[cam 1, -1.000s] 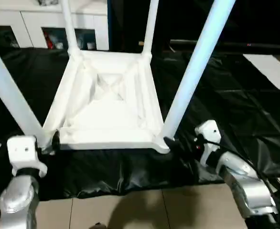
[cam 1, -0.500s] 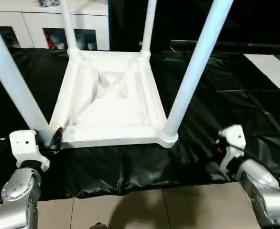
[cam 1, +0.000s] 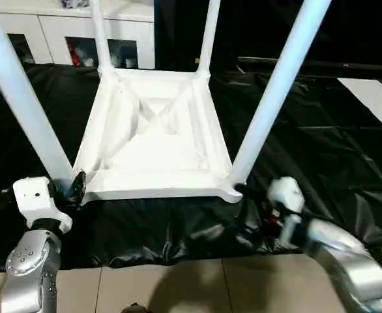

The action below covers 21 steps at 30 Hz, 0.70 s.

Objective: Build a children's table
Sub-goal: Flip table

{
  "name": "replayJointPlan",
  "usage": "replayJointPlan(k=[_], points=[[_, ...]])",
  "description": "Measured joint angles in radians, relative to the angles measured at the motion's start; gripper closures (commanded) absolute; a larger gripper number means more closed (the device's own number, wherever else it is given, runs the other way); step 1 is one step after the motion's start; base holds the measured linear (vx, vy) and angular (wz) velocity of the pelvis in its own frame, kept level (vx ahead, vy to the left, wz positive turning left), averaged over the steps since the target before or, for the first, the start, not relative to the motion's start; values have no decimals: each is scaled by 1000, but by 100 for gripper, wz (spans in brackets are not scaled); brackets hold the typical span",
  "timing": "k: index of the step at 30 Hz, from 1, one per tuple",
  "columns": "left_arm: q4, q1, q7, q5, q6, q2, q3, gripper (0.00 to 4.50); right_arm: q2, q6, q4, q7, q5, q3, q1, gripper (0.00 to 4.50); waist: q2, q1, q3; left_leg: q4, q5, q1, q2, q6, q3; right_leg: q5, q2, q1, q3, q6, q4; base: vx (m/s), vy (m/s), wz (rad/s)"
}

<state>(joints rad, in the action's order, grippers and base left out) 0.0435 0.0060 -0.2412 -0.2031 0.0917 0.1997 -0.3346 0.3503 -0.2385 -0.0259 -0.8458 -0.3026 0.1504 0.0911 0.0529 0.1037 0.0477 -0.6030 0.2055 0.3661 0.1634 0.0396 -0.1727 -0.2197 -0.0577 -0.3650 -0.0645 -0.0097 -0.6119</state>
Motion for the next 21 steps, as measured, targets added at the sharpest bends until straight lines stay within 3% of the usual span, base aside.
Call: replayJointPlan(k=[4,11,17,21], points=[[-2,-2,-18,-7,12,13,9,200,-13,2,40,-13,6,31,10,0,1,9,0,2,0,0,0,0,0,-1,0,-1,-1,-1,0,0,0,0],[-83,-4,-7,-61,140,-25,-7,209,-44,1,68,-3,12,32,50,0,-2,9,2,1,0,0,0,-1,-2,-1,-1,-1,0,-1,-1,0,0,0],[-163,-10,5,-288,283,-159,9,210,-54,-21,67,7,3,34,49,0,-2,22,2,1,-1,1,1,-1,-3,-1,-1,-2,-1,-1,-1,0,0,0],[-167,-18,4,-319,313,-192,49,227,-115,-45,93,79,1,21,68,0,3,14,4,1,-2,1,2,0,-3,-1,0,-2,-1,-1,-3,0,0,0]])
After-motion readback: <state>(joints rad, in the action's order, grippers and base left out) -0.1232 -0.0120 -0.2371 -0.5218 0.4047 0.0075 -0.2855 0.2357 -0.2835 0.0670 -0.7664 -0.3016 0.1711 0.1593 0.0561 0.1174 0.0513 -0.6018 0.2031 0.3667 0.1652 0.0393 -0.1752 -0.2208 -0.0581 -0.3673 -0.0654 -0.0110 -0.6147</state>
